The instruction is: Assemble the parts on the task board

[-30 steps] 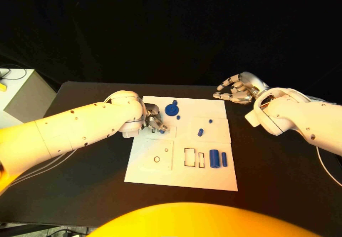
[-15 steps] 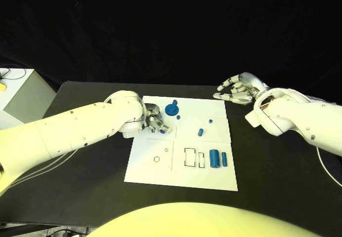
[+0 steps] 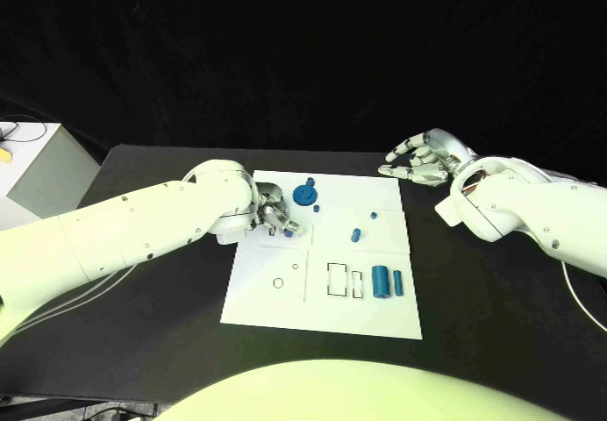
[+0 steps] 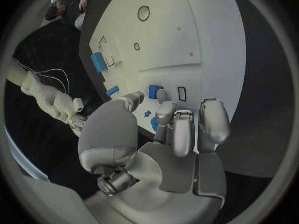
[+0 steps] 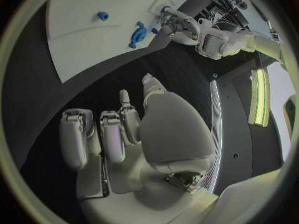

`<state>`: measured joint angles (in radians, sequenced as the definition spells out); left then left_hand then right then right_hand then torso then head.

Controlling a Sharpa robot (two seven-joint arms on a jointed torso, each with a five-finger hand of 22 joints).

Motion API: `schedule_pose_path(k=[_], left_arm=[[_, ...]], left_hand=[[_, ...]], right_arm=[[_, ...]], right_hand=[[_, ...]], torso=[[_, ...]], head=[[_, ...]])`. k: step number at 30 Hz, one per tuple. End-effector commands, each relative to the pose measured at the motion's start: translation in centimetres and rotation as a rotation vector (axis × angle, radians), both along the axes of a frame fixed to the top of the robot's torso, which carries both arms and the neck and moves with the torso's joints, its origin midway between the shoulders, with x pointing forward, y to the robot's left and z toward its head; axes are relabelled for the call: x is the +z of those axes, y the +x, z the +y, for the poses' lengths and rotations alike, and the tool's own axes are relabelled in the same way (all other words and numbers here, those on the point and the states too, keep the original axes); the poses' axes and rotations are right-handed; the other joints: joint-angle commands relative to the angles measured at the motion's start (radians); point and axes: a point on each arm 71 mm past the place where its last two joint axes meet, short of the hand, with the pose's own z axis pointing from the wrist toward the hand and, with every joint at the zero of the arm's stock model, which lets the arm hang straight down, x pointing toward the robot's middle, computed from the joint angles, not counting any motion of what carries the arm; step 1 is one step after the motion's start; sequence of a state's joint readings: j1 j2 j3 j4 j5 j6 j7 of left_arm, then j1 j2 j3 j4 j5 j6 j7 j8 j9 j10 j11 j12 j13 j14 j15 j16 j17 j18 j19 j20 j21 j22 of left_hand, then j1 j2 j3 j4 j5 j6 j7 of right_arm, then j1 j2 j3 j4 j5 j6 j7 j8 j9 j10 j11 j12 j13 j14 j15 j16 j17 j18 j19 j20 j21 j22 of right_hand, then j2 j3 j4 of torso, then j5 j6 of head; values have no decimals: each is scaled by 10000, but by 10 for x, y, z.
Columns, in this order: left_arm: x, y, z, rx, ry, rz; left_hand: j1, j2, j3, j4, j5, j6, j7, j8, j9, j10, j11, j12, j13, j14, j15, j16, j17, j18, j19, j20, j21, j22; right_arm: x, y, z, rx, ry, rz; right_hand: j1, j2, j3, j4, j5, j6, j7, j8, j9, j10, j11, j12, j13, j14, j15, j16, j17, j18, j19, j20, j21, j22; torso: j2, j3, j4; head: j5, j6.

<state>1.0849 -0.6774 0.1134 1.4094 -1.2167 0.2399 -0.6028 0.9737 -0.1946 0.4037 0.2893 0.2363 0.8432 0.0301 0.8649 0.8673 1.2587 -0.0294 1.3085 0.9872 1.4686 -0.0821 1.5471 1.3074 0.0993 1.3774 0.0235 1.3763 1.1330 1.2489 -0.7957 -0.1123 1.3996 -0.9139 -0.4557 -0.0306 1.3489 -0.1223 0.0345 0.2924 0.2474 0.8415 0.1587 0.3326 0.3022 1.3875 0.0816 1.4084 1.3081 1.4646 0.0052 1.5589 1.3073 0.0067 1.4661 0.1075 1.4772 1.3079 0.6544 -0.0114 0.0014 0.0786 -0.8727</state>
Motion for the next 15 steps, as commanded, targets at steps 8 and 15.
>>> schedule_pose_path(k=[8,15], left_arm=[[-2,-3,0,-380,320,396],[-2,-4,0,-457,448,442]], left_hand=[[184,-20,-211,25,-91,-157,105,-123,-32,-256,37,-143,-201,838,3,-112,2107,-106,-167,49,-145,-211],[208,7,-245,25,-100,-205,126,-152,-45,-316,56,-173,-256,826,18,-131,2080,-96,-202,61,-178,-268]], right_arm=[[0,-1,1,154,-38,1],[0,-1,1,155,-39,7]], right_hand=[[-99,-30,-68,-6,50,-65,16,45,16,-64,-30,-35,961,996,-38,-34,2410,162,716,-66,-67,2070],[-99,-30,-68,-6,50,-65,16,45,16,-64,-30,-35,961,996,-38,-34,2410,162,716,-66,-67,2070]], torso=[[2,-4,3],[4,-10,2]], head=[[-1,1],[3,1]])
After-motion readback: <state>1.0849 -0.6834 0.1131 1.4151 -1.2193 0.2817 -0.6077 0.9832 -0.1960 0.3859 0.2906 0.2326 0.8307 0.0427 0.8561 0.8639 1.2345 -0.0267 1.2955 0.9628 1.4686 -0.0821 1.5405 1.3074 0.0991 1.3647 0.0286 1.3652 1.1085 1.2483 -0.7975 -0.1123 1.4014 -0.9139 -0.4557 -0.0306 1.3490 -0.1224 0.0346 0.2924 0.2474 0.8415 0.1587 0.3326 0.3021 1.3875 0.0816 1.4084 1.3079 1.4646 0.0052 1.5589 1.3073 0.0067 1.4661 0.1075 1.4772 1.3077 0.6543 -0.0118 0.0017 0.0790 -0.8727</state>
